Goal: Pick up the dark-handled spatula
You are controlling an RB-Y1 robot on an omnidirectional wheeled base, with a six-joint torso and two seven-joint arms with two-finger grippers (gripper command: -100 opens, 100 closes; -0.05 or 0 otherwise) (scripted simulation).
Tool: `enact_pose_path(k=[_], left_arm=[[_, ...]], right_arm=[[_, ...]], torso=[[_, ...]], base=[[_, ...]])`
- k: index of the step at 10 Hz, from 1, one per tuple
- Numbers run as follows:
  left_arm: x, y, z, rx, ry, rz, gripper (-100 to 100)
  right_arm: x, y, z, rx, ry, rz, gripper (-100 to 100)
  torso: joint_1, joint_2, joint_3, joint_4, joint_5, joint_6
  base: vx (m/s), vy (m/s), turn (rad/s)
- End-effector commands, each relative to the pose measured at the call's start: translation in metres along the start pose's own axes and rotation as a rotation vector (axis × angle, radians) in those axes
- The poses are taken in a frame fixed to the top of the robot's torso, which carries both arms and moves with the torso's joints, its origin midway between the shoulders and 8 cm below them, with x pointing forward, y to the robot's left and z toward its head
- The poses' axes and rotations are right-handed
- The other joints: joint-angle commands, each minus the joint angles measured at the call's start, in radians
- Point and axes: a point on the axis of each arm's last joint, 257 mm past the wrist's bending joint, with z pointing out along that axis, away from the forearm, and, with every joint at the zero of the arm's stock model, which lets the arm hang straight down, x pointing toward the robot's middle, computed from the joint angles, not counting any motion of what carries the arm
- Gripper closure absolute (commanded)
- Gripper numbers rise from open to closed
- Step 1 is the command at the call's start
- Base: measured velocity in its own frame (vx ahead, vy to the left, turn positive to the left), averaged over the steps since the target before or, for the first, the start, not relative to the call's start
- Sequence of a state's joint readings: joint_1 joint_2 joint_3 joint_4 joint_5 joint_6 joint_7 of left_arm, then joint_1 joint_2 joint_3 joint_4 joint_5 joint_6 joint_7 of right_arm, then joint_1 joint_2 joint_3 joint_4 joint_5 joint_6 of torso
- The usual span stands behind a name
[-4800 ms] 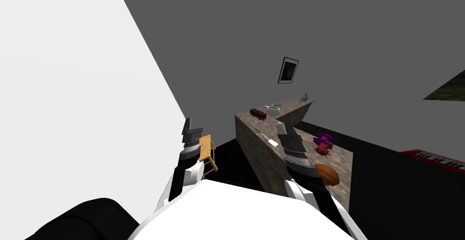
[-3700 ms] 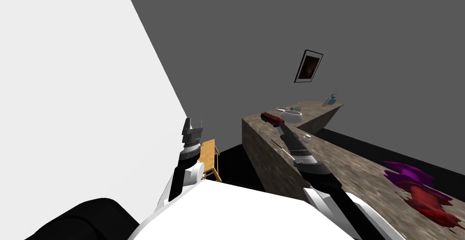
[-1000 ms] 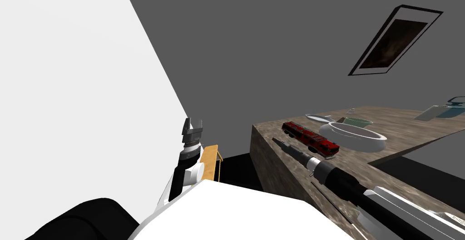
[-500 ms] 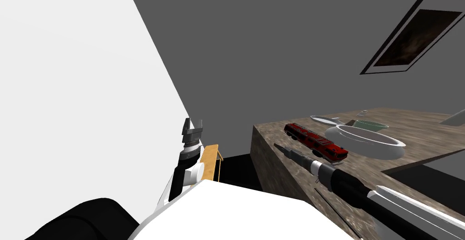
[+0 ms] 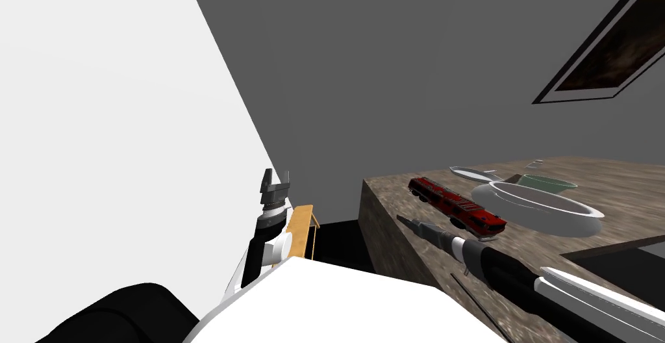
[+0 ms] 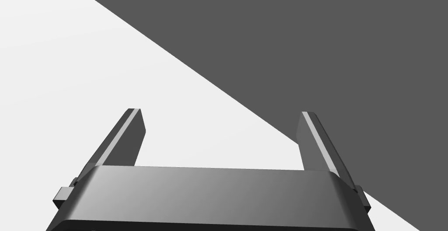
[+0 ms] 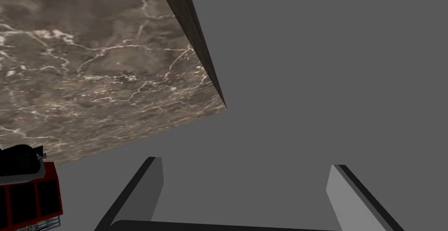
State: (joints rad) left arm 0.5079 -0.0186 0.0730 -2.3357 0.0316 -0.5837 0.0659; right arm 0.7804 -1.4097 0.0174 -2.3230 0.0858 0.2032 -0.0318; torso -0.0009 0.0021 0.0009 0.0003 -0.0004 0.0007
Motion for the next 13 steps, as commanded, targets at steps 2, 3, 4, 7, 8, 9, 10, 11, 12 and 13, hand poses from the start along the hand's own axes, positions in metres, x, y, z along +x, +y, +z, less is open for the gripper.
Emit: enact_pose_path(k=[2,3,4,7,8,9,10,11,12,13], left_arm=[[0.000,0.000,0.000,0.000,0.000,0.000,0],[0.000,0.000,0.000,0.000,0.000,0.000,0],[0.000,0.000,0.000,0.000,0.000,0.000,0],[0.000,0.000,0.000,0.000,0.000,0.000,0],[0.000,0.000,0.000,0.000,0.000,0.000,0],[0.000,0.000,0.000,0.000,0.000,0.000,0],[0.000,0.000,0.000,0.000,0.000,0.000,0],[0.000,0.000,0.000,0.000,0.000,0.000,0],[0.000,0.000,0.000,0.000,0.000,0.000,0],[0.000,0.000,0.000,0.000,0.000,0.000,0]], right_arm=[[0.025,-0.015,-0.004,0.046,0.084,-0.036,-100],[0.025,-0.016,-0.004,0.045,0.097,-0.057,-100],[0.041,-0.026,-0.009,0.073,0.142,-0.061,-100],[0.055,-0.037,-0.015,0.098,0.209,-0.103,-100],[0.070,-0.047,-0.022,0.122,0.253,-0.106,-100],[0.070,-0.048,-0.022,0.122,0.263,-0.123,-100],[0.084,-0.056,-0.030,0.143,0.307,-0.126,-100],[0.084,-0.057,-0.030,0.143,0.315,-0.140,-100],[0.097,-0.066,-0.038,0.162,0.362,-0.151,-100],[0.097,-0.066,-0.038,0.162,0.364,-0.154,-100]], torso=[[0.000,0.000,0.000,0.000,0.000,0.000],[0.000,0.001,0.001,0.000,0.000,0.000],[0.001,0.001,0.001,0.000,0.000,0.000],[0.000,0.002,0.001,0.001,0.000,0.000],[0.000,0.002,0.001,0.001,0.000,0.000],[0.000,0.002,0.001,0.001,0.000,0.000],[0.001,0.002,0.001,0.001,0.000,0.000],[0.001,0.003,0.002,0.001,0.000,0.000],[0.001,0.002,0.002,0.001,0.000,0.001],[0.000,0.003,0.002,0.001,0.000,0.000]], base=[[-0.029,-0.034,0.049],[-0.032,-0.030,0.035],[-0.038,-0.040,0.076],[-0.044,-0.040,0.035],[-0.055,-0.039,0.051],[-0.048,-0.031,0.030],[-0.059,-0.034,0.055],[-0.051,-0.029,0.024],[-0.065,-0.034,0.031],[-0.059,-0.030,0.025]])
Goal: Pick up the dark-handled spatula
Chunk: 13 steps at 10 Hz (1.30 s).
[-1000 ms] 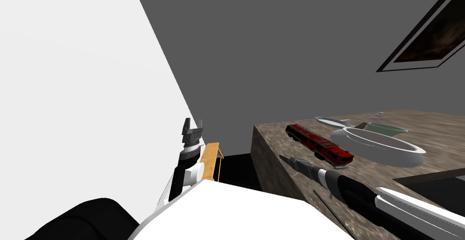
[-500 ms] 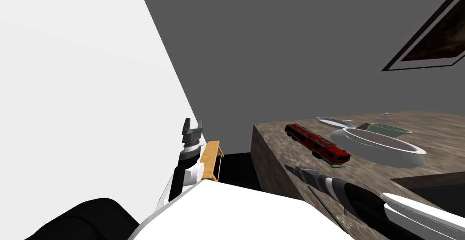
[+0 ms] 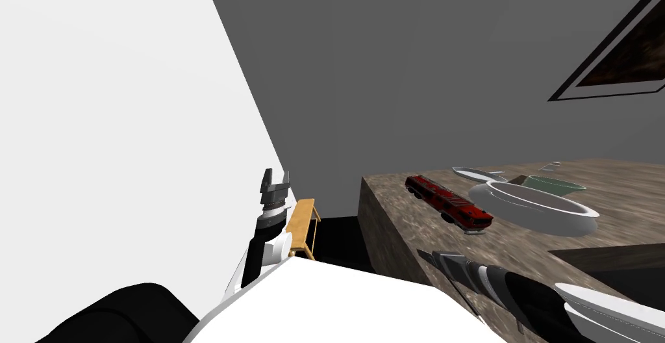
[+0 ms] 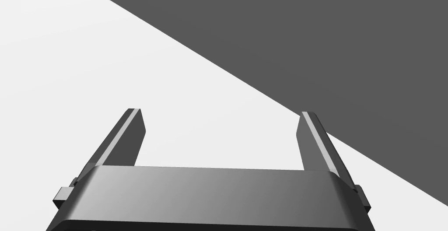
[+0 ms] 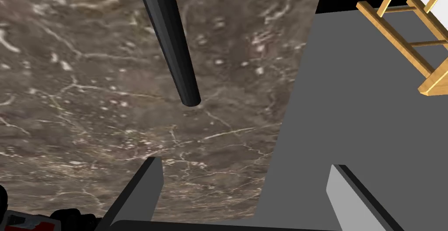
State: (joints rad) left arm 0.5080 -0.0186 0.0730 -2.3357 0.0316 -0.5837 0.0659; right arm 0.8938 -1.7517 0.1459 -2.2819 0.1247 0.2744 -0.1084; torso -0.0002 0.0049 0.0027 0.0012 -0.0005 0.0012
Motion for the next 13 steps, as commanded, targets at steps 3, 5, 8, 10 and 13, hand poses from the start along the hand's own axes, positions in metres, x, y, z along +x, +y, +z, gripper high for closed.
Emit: enact_pose_path(k=[3,5,8,10,13], left_arm=[[0.000,0.000,0.000,0.000,0.000,0.000,0],[0.000,0.000,0.000,0.000,0.000,0.000,0],[0.000,0.000,0.000,0.000,0.000,0.000,0],[0.000,0.000,0.000,0.000,0.000,0.000,0],[0.000,0.000,0.000,0.000,0.000,0.000,0]], right_arm=[[0.032,-0.012,-0.006,0.031,0.099,-0.026,-100],[0.046,-0.016,-0.010,0.041,0.139,-0.033,-100],[0.070,-0.023,-0.017,0.054,0.207,-0.042,-100],[0.081,-0.025,-0.020,0.058,0.238,-0.045,-100],[0.092,-0.027,-0.025,0.061,0.270,-0.045,-100]], torso=[[-0.002,0.002,0.001,0.000,0.000,0.000],[0.001,0.002,0.001,0.000,0.000,0.000],[0.001,-0.001,-0.001,0.000,0.000,0.000],[0.000,0.002,0.001,0.000,0.000,0.000],[0.002,-0.003,-0.002,-0.001,0.000,0.000]], base=[[-0.079,-0.043,0.037],[-0.070,-0.014,0.019],[-0.046,-0.016,0.019],[-0.075,-0.022,0.013],[-0.020,-0.005,0.004]])
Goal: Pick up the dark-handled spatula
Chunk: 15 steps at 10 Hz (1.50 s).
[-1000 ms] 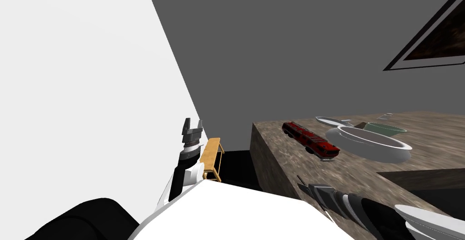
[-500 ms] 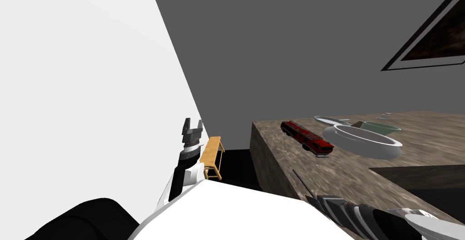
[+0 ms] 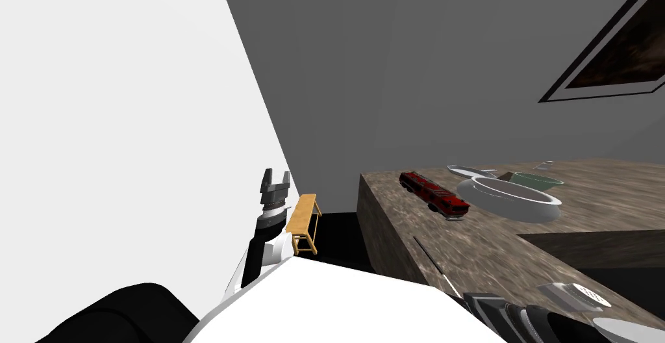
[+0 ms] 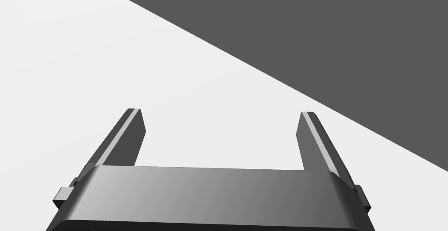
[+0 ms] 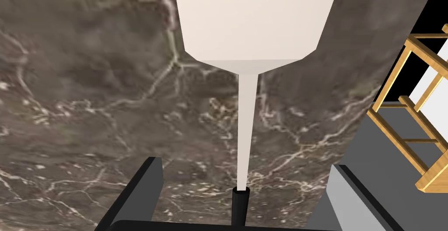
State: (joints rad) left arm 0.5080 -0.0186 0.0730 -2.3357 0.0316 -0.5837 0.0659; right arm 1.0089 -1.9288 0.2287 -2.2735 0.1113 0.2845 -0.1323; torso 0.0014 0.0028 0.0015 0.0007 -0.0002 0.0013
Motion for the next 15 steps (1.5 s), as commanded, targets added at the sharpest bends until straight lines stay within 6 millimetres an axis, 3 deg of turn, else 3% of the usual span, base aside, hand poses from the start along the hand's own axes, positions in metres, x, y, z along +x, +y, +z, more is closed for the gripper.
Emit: enact_pose_path(k=[1,3,4,5,11,13,14,15], left_arm=[[0.000,0.000,0.000,0.000,0.000,0.000,0],[0.000,0.000,0.000,0.000,0.000,0.000,0],[0.000,0.000,0.000,0.000,0.000,0.000,0],[0.000,0.000,0.000,0.000,0.000,0.000,0],[0.000,0.000,0.000,0.000,0.000,0.000,0],[0.000,0.000,0.000,0.000,0.000,0.000,0],[0.000,0.000,0.000,0.000,0.000,0.000,0],[0.000,0.000,0.000,0.000,0.000,0.000,0]], right_arm=[[0.005,-0.001,-0.002,0.001,0.016,-0.006,-100],[0.005,-0.001,-0.001,0.001,0.015,-0.007,-100],[0.006,-0.001,-0.001,0.001,0.015,-0.005,0],[0.012,-0.007,0.001,0.005,0.014,0.007,-100],[0.043,-0.029,0.010,0.021,0.014,0.059,-100],[0.042,-0.029,0.009,0.025,0.013,0.058,-100],[0.042,-0.030,0.009,0.025,0.013,0.056,100],[0.042,-0.029,0.009,0.025,0.013,0.056,100]], torso=[[0.000,0.000,0.000,0.000,0.000,0.000],[0.000,0.000,0.000,0.000,0.000,0.000],[0.000,-0.001,0.000,0.000,0.000,0.000],[0.000,-0.002,-0.001,0.000,0.000,0.000],[0.002,-0.003,-0.002,-0.001,0.000,0.000],[-0.002,-0.005,-0.003,-0.002,-0.006,-0.002],[-0.003,-0.005,-0.004,-0.002,-0.006,-0.002],[-0.004,-0.005,-0.004,-0.002,-0.006,-0.002]], base=[[-0.047,-0.012,0.009],[-0.017,-0.003,0.001],[0.000,0.000,0.000],[0.006,0.014,0.092],[0.015,0.028,0.094],[0.006,0.012,0.017],[0.000,0.000,0.000],[0.000,0.000,0.000]])
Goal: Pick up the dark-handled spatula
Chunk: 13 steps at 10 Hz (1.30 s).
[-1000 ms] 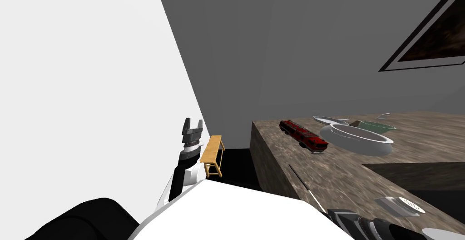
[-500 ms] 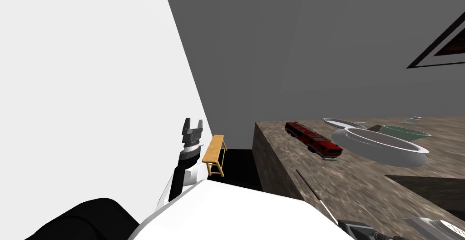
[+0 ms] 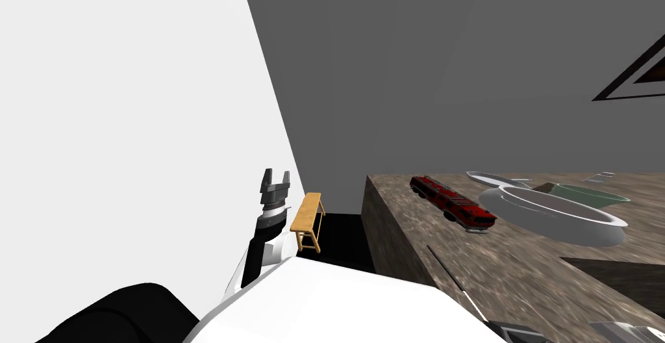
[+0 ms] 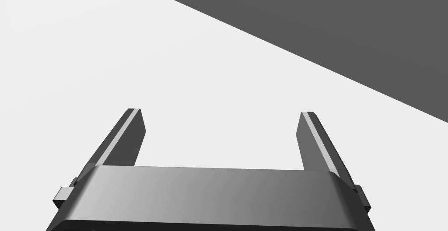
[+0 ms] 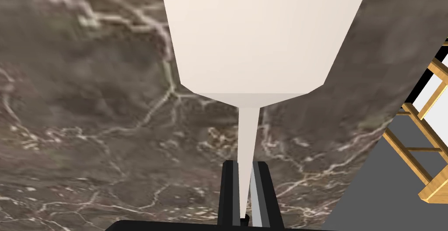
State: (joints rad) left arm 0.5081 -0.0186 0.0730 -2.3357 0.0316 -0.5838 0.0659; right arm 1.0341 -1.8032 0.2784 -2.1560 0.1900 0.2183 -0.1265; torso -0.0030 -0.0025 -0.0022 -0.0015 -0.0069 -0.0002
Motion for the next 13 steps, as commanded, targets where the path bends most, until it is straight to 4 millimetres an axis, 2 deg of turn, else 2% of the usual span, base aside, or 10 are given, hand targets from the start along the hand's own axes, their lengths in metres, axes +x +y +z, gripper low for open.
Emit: enact_pose_path(k=[1,3,4,5,7,11,12,13], left_arm=[[0.000,0.000,0.000,0.000,0.000,0.000,0],[0.000,0.000,0.000,0.000,0.000,0.000,0],[0.000,0.000,0.000,0.000,0.000,0.000,0],[0.000,0.000,0.000,0.000,0.000,0.000,0],[0.000,0.000,0.000,0.000,0.000,0.000,0],[0.000,0.000,0.000,0.000,0.000,0.000,0],[0.000,0.000,0.000,0.000,0.000,0.000,0],[0.000,0.000,0.000,0.000,0.000,0.000,0]], right_arm=[[0.000,0.000,0.000,0.000,0.000,0.000,100],[0.000,0.000,0.000,0.000,0.000,0.000,100],[0.000,0.000,0.000,0.000,0.000,0.000,0],[-0.011,0.008,-0.003,-0.008,0.000,-0.017,100],[-0.014,0.011,-0.004,-0.010,0.000,-0.023,100],[-0.035,0.030,-0.011,-0.022,0.002,-0.062,100],[-0.031,0.026,-0.010,-0.020,0.002,-0.061,100],[-0.032,0.026,-0.010,-0.021,0.001,-0.057,0]], torso=[[0.000,0.000,0.000,0.000,0.000,0.000],[-0.001,0.000,0.000,0.000,0.000,0.000],[-0.001,0.000,0.000,0.000,0.000,0.000],[-0.001,0.000,0.000,0.000,0.000,0.000],[-0.002,0.001,0.000,0.000,0.000,0.000],[-0.002,0.001,0.001,0.000,0.000,0.000],[-0.002,0.001,0.000,0.000,0.000,0.000],[-0.002,0.001,0.000,0.000,-0.001,0.000]], base=[[0.000,0.000,0.000],[0.000,0.000,0.000],[0.000,0.000,0.000],[-0.009,-0.023,-0.146],[-0.015,-0.027,-0.076],[-0.014,-0.027,-0.096],[-0.005,-0.010,-0.024],[0.000,0.000,0.000]])
